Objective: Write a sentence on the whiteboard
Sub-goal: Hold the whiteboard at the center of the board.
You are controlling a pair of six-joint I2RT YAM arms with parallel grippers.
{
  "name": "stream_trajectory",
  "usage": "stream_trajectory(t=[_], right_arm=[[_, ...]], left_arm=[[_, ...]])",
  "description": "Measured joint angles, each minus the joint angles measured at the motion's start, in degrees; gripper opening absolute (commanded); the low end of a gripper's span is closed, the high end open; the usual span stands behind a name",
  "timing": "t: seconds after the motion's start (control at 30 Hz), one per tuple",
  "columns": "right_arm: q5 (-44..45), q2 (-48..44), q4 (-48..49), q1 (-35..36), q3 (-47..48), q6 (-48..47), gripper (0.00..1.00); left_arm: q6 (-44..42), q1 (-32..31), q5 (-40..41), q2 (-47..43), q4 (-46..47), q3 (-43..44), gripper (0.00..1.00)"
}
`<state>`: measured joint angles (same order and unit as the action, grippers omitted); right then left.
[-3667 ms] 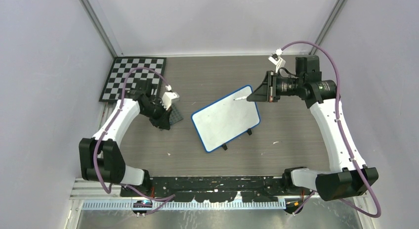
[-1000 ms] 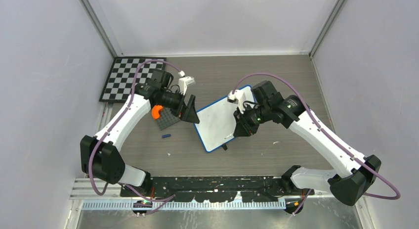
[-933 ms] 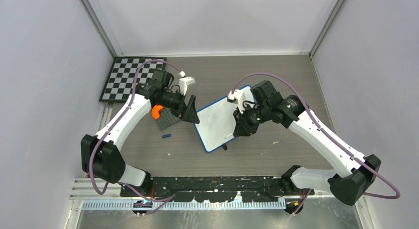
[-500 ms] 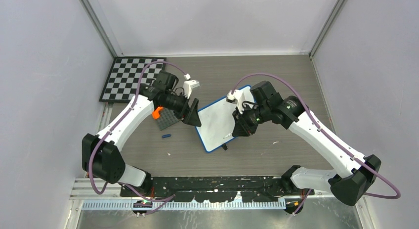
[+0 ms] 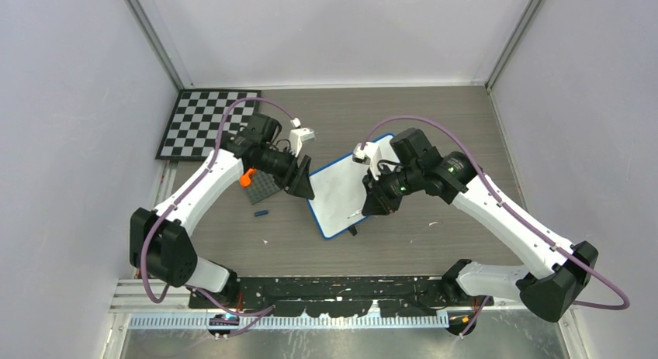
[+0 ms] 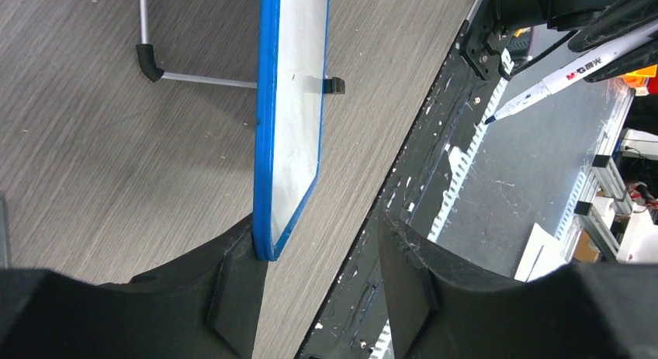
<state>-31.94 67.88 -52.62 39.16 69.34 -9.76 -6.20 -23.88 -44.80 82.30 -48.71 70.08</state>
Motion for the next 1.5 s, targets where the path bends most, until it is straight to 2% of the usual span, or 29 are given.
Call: stream_trajectory(t=[0.3,0.53,0.67,0.83,1.0,1.43,1.5], right_arm=[[2.45,0.15,2.69,1.4,-0.26,0.0,0.0],[3.85,2.43,5.33,1.4,0.22,0.48,0.0],[5.14,3.87,7.72,1.4,0.68,1.07,0.0],[6.86,5.01,11.37,1.4,0.85,1.77,0.0],[7.26,5.31,15.37,1.4,0.83,2.49,0.0],[5.66,6.54,16.33,1.4,1.6,3.54,0.0],[5.75,6.54,16.46,1.4,1.6,3.82,0.0]], left_arm=[[0.02,0.0,-0.2,1.07,-0.37,0.26,0.48],[-0.13,0.0,-0.22,4.33,-1.05,4.52,0.43],[-0.28,0.0,-0.26,5.99,-0.92,6.36,0.26],[-0.39,0.66,-1.4,8.79,-0.83,8.15,0.0],[-2.47,1.18,-4.2,12.28,-3.72,11.5,0.0],[-16.55,4.33,-13.35,22.6,-15.82,20.2,0.0],[-16.79,4.37,-13.27,22.6,-15.87,20.2,0.11]])
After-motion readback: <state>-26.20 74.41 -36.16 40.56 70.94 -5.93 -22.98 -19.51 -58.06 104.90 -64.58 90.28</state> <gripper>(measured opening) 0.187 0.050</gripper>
